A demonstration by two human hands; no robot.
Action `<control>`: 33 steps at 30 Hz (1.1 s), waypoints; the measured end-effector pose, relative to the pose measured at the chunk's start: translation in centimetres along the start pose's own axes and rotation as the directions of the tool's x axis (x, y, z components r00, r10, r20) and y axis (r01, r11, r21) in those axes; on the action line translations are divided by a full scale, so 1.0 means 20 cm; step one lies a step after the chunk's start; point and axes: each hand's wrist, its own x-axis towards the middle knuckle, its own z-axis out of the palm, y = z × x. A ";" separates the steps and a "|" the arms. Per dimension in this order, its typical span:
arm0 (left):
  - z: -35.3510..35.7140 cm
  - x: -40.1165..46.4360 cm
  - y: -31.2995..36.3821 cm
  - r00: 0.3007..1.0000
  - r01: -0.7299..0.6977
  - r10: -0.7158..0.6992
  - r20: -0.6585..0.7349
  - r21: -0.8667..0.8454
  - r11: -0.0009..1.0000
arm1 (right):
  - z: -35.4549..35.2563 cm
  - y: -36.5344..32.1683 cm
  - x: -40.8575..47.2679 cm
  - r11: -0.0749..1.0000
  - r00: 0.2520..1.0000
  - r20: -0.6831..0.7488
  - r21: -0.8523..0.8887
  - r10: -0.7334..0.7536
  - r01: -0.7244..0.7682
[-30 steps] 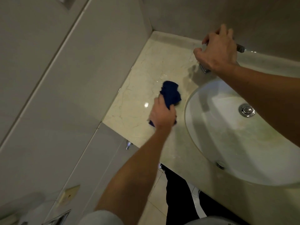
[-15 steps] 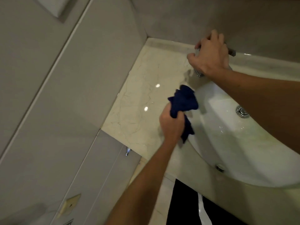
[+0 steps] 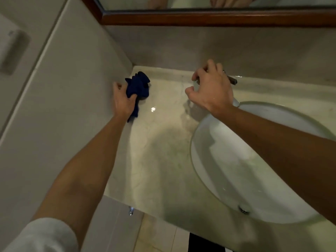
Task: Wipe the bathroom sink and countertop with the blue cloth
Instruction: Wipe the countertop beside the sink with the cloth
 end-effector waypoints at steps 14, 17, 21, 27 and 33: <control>0.36 -0.47 0.32 0.996 -0.082 0.082 -0.039 0.010 0.997 | 0.01 0.00 0.00 1.000 1.000 -0.024 0.005 0.004 -0.004; 0.44 -0.79 0.51 0.991 -0.130 0.130 -0.009 -0.092 0.987 | 0.00 -0.01 -0.01 1.000 1.000 -0.018 0.007 0.005 -0.005; 0.47 -1.14 0.70 0.980 -0.146 0.177 0.092 -0.279 0.949 | -0.01 -0.02 -0.02 1.000 1.000 -0.015 0.017 0.009 -0.009; 0.22 -1.06 0.65 0.986 0.015 0.079 0.144 -0.556 0.831 | -0.03 -0.02 -0.02 1.000 1.000 -0.001 0.029 0.000 0.000; -0.01 -0.38 0.40 1.000 -0.007 0.012 0.019 -0.269 0.963 | -0.02 -0.01 -0.02 1.000 1.000 -0.010 0.024 0.007 -0.007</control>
